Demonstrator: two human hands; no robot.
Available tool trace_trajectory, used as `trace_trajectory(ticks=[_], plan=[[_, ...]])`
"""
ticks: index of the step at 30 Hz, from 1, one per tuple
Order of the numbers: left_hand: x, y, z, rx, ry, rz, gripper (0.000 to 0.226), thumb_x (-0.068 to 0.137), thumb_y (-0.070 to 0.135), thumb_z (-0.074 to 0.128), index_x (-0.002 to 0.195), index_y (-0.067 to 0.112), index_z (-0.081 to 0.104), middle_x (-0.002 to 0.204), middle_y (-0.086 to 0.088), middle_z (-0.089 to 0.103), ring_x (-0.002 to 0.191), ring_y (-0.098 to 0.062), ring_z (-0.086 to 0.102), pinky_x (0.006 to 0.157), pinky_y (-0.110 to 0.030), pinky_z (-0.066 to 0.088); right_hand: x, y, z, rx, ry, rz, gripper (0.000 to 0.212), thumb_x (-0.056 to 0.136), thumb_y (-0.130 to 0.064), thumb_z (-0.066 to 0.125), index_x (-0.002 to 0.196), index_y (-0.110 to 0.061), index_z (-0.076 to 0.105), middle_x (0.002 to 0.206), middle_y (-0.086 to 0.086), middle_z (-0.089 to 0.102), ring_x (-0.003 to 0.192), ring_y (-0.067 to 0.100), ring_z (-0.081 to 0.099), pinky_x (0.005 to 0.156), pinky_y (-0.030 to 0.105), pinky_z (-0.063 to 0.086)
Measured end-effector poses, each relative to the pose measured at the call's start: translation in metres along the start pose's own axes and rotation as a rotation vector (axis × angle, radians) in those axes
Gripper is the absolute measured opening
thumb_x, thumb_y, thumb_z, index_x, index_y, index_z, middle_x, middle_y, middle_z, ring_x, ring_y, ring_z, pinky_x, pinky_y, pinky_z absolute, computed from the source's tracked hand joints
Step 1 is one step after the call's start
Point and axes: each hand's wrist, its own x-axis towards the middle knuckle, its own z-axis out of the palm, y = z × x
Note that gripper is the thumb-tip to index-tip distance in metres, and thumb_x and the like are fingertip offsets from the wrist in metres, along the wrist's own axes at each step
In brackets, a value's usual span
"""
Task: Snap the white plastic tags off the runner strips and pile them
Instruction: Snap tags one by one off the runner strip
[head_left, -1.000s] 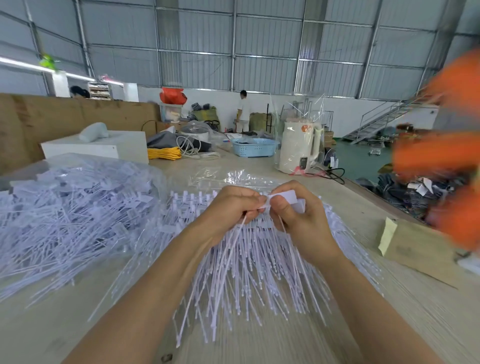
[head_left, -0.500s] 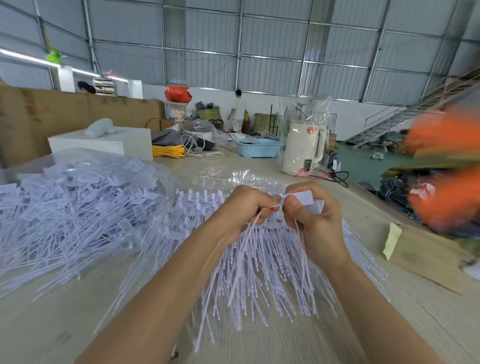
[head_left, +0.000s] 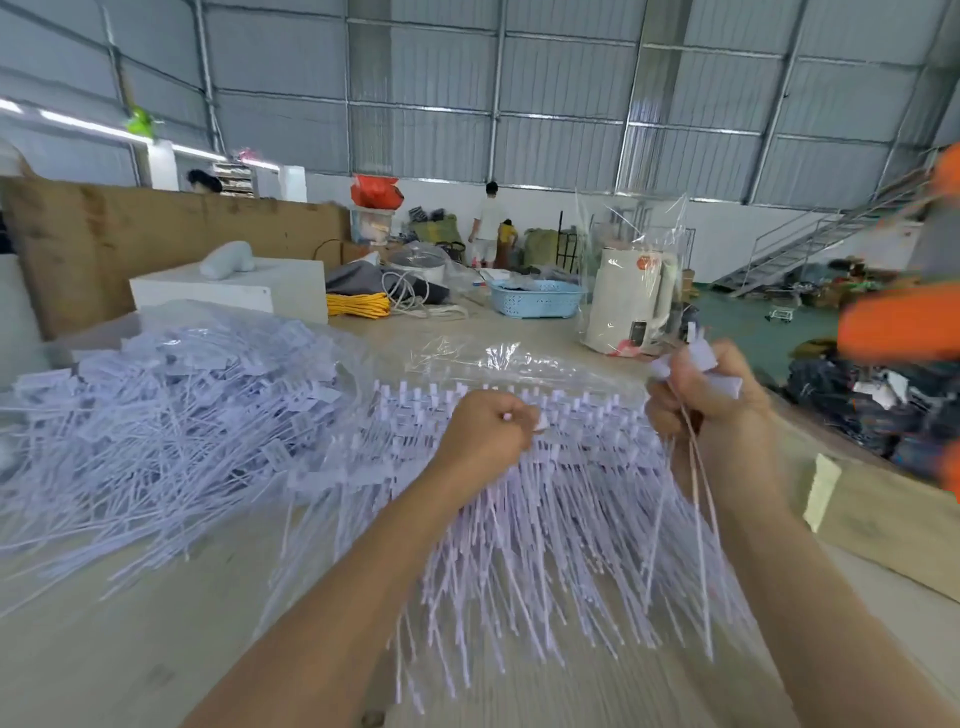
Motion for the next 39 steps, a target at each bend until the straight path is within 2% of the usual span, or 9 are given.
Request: trace_trajectory(ticks=[4,7,13,18,21,25,29,34,39], plan=[[0.000,0.006,0.001,-0.064,-0.153,0.041,0.022,0.084,-0.001,0.059,0.088,0.020,0.066,0.093,0.000,0.063,0.078,-0.009,0.060,0.068,-0.021,0.047,0.006,0.002,-0.015,0.177,0.064,0.153,0.018,0.079,-0.006,0.060,0.064,-0.016,0.059,0.068,0.000,0.052,0.050,0.008,0.048,0.042,0.014,0.040],[-0.003,0.004,-0.002,-0.037,-0.232,0.027,0.047,0.080,-0.010,0.052,0.111,0.026,0.053,0.097,0.002,0.056,0.081,-0.012,0.055,0.063,-0.024,0.044,0.013,0.002,-0.033,0.163,0.123,0.274,0.002,0.077,-0.013,0.057,0.078,-0.012,0.059,0.074,0.002,0.055,0.058,0.008,0.055,0.052,0.014,0.046],[-0.010,0.008,-0.004,0.071,-0.278,0.183,0.054,0.081,-0.013,0.055,0.118,0.025,0.044,0.098,0.001,0.055,0.077,-0.015,0.051,0.074,-0.031,0.046,0.008,0.028,-0.021,-0.308,0.108,0.601,0.011,0.090,-0.004,0.048,0.092,-0.002,0.059,0.062,0.008,0.058,0.041,0.008,0.048,0.034,0.015,0.037],[-0.013,0.013,-0.006,0.012,-0.256,0.272,0.054,0.079,-0.012,0.061,0.115,0.024,0.045,0.099,-0.005,0.054,0.070,-0.017,0.054,0.066,-0.028,0.044,-0.011,0.043,-0.004,-0.290,0.074,0.508,0.011,0.093,-0.004,0.053,0.088,-0.004,0.064,0.060,0.012,0.062,0.042,0.015,0.053,0.037,0.018,0.040],[-0.013,0.014,-0.003,0.111,-0.232,0.313,0.054,0.078,-0.006,0.065,0.116,0.026,0.042,0.100,-0.001,0.053,0.073,-0.019,0.059,0.066,-0.025,0.048,-0.014,0.046,0.005,-0.284,-0.033,0.568,0.035,0.098,-0.031,0.047,0.078,-0.008,0.066,0.070,0.015,0.063,0.045,0.016,0.055,0.038,0.020,0.041],[-0.015,0.014,0.001,0.290,-0.172,0.366,0.058,0.076,0.002,0.067,0.123,0.021,0.039,0.104,0.002,0.048,0.085,-0.014,0.057,0.070,-0.020,0.049,-0.017,0.045,0.014,-0.400,-0.142,0.581,0.070,0.067,-0.076,0.048,0.078,-0.011,0.070,0.074,0.016,0.067,0.054,0.020,0.058,0.043,0.023,0.045],[-0.014,0.014,0.000,0.351,-0.089,0.386,0.049,0.078,0.015,0.071,0.116,0.023,0.042,0.102,0.006,0.046,0.081,-0.005,0.051,0.065,-0.008,0.042,-0.022,0.046,0.013,-0.554,-0.072,0.336,0.030,0.084,-0.036,0.069,0.077,-0.008,0.058,0.054,0.003,0.059,0.044,0.012,0.052,0.042,0.020,0.041],[-0.011,0.014,-0.008,0.483,-0.063,0.237,0.016,0.078,0.041,0.071,0.082,0.027,0.064,0.079,0.007,0.063,0.073,-0.011,0.058,0.067,-0.031,0.046,-0.018,0.038,0.011,-0.499,-0.080,0.241,0.016,0.091,-0.014,0.060,0.078,-0.005,0.057,0.049,-0.003,0.055,0.041,0.006,0.047,0.043,0.014,0.039],[-0.013,0.017,-0.015,0.119,-0.217,0.139,0.020,0.089,0.014,0.062,0.072,0.022,0.067,0.053,0.012,0.061,0.052,-0.004,0.052,0.060,-0.023,0.041,-0.018,0.036,0.007,-0.419,-0.168,0.247,0.012,0.092,-0.005,0.056,0.082,-0.007,0.061,0.064,0.004,0.059,0.053,0.009,0.052,0.050,0.018,0.043]])
